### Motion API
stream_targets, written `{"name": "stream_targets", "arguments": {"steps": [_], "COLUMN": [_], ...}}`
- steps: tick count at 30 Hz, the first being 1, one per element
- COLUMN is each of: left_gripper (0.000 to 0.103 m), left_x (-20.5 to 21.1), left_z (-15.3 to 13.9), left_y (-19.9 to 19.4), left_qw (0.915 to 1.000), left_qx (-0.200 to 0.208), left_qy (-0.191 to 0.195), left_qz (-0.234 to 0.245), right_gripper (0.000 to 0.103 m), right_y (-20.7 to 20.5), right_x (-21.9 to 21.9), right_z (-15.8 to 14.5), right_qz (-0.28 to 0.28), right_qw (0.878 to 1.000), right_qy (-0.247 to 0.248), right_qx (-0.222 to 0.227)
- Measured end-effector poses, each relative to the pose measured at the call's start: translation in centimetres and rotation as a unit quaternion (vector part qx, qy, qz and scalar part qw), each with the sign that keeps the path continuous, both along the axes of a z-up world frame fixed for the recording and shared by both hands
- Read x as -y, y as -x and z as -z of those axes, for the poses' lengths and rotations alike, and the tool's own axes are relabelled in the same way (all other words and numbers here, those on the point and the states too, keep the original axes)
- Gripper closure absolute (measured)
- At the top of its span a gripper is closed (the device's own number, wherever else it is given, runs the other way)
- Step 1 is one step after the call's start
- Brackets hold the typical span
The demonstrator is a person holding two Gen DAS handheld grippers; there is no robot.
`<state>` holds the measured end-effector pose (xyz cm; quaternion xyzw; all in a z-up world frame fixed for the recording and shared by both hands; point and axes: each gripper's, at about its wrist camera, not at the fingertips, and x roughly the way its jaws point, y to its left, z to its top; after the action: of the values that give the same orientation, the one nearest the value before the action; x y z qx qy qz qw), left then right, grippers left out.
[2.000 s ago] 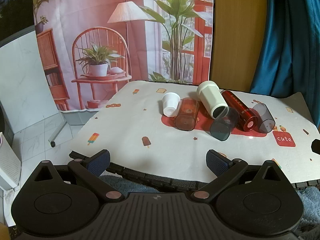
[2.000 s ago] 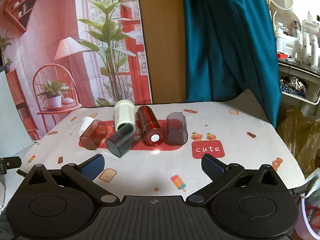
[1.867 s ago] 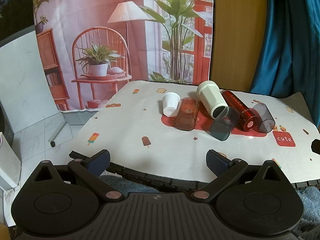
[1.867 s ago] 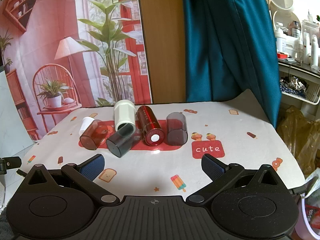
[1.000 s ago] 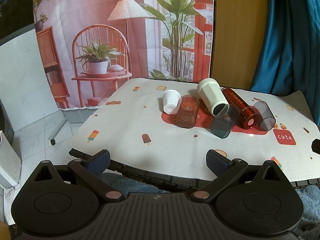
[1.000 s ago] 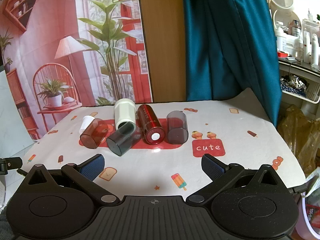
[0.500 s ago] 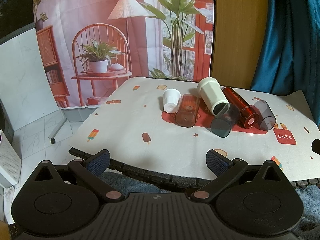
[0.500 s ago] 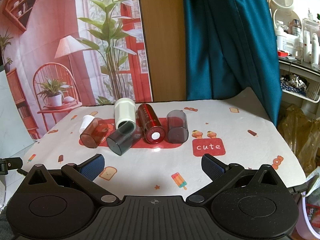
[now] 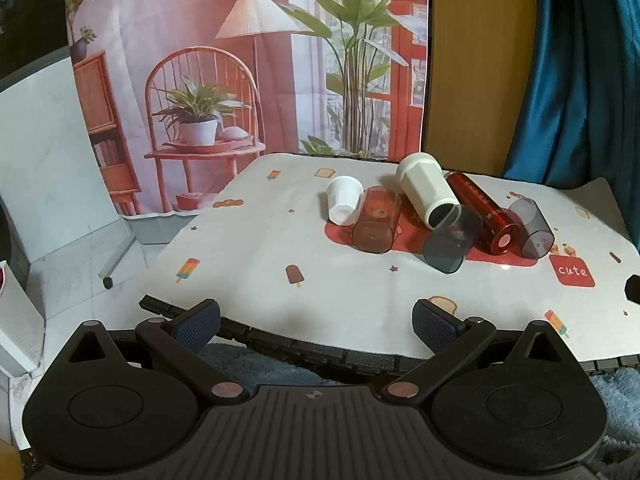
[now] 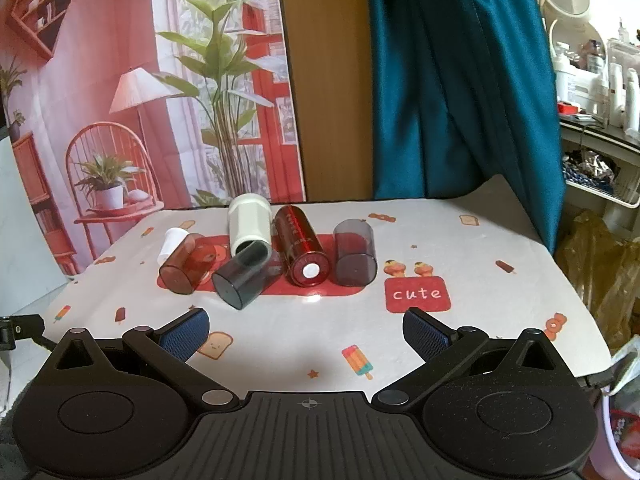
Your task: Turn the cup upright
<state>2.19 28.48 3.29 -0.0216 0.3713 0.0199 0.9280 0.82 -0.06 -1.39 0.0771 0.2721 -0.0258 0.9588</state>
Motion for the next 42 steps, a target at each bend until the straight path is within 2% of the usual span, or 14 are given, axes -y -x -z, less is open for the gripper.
{"name": "stream_targets", "arguments": {"steps": [7,10,14,19,24,30,36,39,42], "left_gripper": [0.0,0.0,0.0,0.0,0.0,0.0,0.0,0.0,0.0], "left_x": [-0.4,-0.4,-1.0,-1.3,-1.1,-1.2,-1.2,-1.5,-1.4], "left_z": [0.4,0.7,1.2,2.3,3.3,4.3,5.5,6.1,6.6], "left_y": [-1.7,-2.8,-4.0,-5.5,-7.1,-9.2,-11.7,-13.0,-14.6], "left_qw": [0.9999,0.9996,0.9997,0.9991,0.9986,0.9979,0.9968,0.996,0.9966], "left_qx": [-0.009,-0.013,-0.023,-0.038,-0.054,-0.063,-0.079,-0.087,-0.078], "left_qy": [-0.011,-0.024,0.0,0.003,-0.004,-0.006,-0.004,0.014,0.024], "left_qz": [0.005,-0.001,-0.001,-0.018,0.001,-0.009,-0.013,-0.018,-0.012], "right_gripper": [0.0,0.0,0.0,0.0,0.0,0.0,0.0,0.0,0.0], "right_y": [-2.3,-3.5,-4.8,-6.6,-8.7,-10.9,-12.4,-12.7,-13.1], "right_x": [1.2,2.1,2.9,3.1,3.1,2.5,1.7,1.8,2.2], "right_z": [-0.3,-0.5,-0.7,-0.2,1.3,3.1,4.3,5.2,6.2], "right_qz": [0.02,0.005,-0.003,0.012,-0.006,-0.028,-0.03,-0.028,-0.025], "right_qw": [1.0,1.0,0.999,0.999,0.999,0.997,0.998,0.997,0.996], "right_qy": [0.019,-0.005,-0.038,-0.015,-0.042,-0.062,-0.025,-0.036,-0.05], "right_qx": [-0.005,0.007,0.026,0.043,0.015,-0.026,-0.048,-0.056,-0.066]}}
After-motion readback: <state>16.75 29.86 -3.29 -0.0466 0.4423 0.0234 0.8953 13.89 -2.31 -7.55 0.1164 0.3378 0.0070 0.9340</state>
